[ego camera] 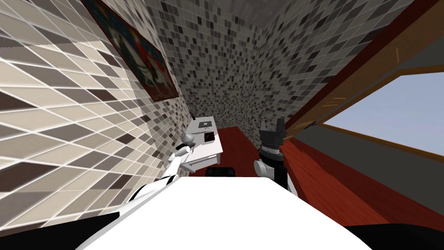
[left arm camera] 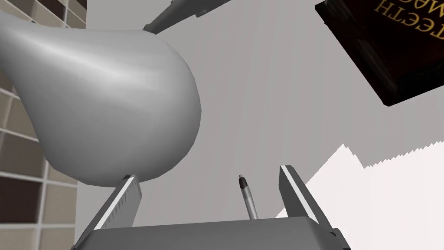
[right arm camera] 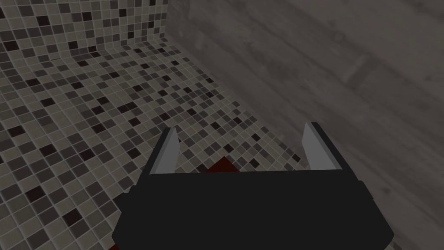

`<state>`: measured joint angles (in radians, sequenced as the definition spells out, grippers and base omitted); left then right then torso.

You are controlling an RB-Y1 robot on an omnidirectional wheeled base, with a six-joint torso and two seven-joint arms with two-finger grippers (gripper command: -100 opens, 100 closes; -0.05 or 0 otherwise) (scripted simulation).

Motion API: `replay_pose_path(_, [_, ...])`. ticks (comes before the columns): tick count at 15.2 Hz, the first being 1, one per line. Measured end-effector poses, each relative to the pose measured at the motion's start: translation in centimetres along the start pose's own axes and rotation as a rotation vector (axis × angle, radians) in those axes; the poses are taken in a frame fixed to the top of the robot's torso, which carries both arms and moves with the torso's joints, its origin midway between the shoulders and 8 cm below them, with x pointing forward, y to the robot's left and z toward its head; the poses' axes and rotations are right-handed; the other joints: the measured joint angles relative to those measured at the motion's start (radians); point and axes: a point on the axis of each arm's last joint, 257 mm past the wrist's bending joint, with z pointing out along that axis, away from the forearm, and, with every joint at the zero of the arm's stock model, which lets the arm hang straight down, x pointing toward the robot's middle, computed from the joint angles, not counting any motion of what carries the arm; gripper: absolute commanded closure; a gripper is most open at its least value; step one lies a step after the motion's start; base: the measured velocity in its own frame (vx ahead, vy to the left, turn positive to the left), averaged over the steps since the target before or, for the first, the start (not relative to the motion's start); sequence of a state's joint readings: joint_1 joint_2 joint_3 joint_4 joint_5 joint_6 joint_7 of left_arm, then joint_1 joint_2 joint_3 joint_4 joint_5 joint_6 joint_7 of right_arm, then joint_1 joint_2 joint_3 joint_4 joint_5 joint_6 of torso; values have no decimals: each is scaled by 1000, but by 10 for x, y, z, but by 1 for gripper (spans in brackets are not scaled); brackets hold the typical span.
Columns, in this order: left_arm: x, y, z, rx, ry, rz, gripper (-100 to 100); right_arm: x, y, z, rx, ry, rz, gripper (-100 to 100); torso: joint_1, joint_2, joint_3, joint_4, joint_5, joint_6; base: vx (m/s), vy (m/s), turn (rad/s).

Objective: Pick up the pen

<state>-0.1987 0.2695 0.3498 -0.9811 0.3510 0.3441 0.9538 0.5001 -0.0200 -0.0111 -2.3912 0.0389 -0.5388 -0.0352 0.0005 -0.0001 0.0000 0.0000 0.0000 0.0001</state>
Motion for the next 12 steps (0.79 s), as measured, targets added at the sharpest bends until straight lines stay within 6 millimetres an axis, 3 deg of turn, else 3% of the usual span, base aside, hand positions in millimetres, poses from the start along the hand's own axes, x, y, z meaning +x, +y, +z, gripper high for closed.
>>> replay_pose_path(12, [-47, 17, 13, -75, -182, -188, -100, 0, 0, 0, 0, 0, 0, 0, 0, 0, 0, 0, 0, 0, -4, 4, -21])
